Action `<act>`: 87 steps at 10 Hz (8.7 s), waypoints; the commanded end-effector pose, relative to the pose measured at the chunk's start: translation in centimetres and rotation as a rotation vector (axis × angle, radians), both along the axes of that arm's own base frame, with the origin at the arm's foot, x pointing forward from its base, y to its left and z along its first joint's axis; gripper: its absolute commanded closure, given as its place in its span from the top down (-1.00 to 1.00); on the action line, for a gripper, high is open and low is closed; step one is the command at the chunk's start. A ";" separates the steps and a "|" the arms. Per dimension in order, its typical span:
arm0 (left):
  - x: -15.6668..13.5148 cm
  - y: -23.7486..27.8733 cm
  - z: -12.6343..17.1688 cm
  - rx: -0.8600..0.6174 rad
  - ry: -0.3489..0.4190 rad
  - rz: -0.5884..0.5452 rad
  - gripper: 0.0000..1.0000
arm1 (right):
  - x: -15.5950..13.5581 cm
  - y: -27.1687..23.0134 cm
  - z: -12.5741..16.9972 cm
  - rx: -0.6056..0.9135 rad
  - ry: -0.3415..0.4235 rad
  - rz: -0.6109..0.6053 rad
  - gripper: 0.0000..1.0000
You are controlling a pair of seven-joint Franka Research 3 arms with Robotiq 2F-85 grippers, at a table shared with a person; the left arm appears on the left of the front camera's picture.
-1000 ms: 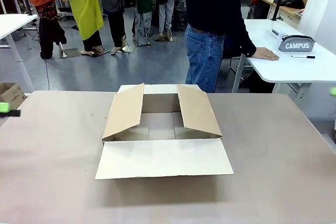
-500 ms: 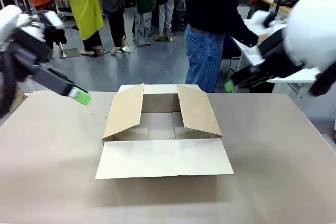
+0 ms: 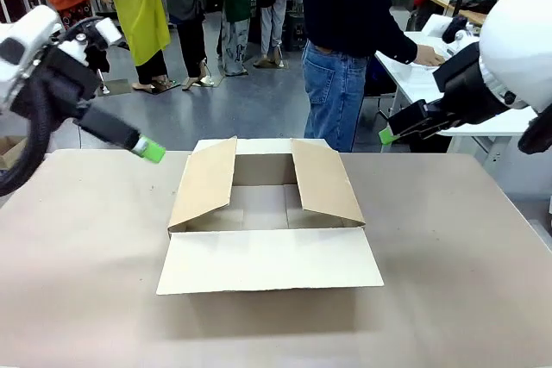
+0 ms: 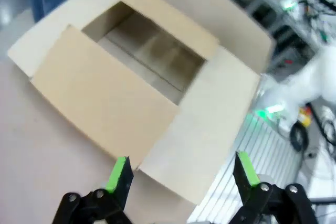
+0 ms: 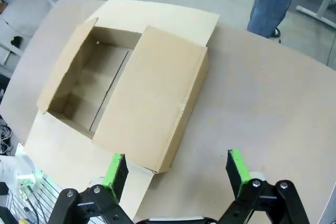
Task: Pack the gift set into the box.
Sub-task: Place both hands on the side flaps of the Package Box and spread them outward.
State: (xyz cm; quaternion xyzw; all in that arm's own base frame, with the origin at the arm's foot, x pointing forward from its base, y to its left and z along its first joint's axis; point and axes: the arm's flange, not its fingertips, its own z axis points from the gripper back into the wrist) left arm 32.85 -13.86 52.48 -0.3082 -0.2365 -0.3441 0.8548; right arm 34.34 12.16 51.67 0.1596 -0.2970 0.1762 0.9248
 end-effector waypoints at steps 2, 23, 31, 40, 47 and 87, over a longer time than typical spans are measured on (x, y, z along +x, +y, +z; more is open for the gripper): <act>1.5 -9.3 4.0 0.275 0.144 0.331 1.00 | -0.1 0.2 0.1 0.007 -0.002 0.034 1.00; 12.5 -22.5 -8.6 0.706 0.319 0.781 1.00 | 0.3 -5.9 -3.7 0.314 0.420 -0.020 1.00; 13.6 -22.6 -9.0 0.730 0.333 0.828 1.00 | 0.3 -5.9 -3.7 0.314 0.420 -0.020 1.00; 13.0 -21.0 -8.9 0.867 0.285 1.126 1.00 | 0.3 -5.9 -3.7 0.314 0.420 -0.020 1.00; 13.2 -12.9 -6.4 0.764 0.313 1.239 1.00 | 0.3 -5.9 -3.7 0.314 0.420 -0.020 1.00; 14.4 5.1 -11.6 0.325 0.389 0.648 1.00 | 10.3 25.6 -7.5 -0.433 0.388 -0.254 1.00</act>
